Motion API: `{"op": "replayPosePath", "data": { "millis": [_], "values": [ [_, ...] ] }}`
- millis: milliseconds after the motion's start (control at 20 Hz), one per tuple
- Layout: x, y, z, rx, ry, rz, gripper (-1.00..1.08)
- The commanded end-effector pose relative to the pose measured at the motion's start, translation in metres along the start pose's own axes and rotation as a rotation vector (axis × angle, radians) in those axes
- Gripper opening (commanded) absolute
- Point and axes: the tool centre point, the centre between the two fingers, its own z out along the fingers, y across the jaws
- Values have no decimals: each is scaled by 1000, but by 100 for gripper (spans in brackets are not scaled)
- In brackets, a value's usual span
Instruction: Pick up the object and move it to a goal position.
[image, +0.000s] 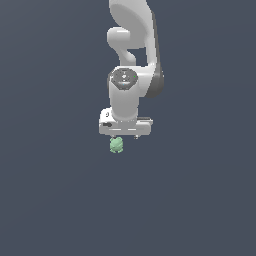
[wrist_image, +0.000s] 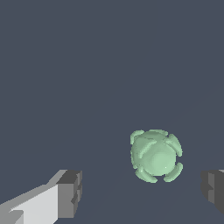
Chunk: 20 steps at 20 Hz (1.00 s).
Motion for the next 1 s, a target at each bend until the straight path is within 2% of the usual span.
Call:
{"op": "replayPosePath", "data": {
  "millis": [0, 450, 950],
  "values": [
    [0, 0, 0, 0, 0, 0, 100],
    [7, -8, -13, 10, 36, -17, 100],
    [6, -4, -8, 11, 38, -19, 100]
  ]
}}
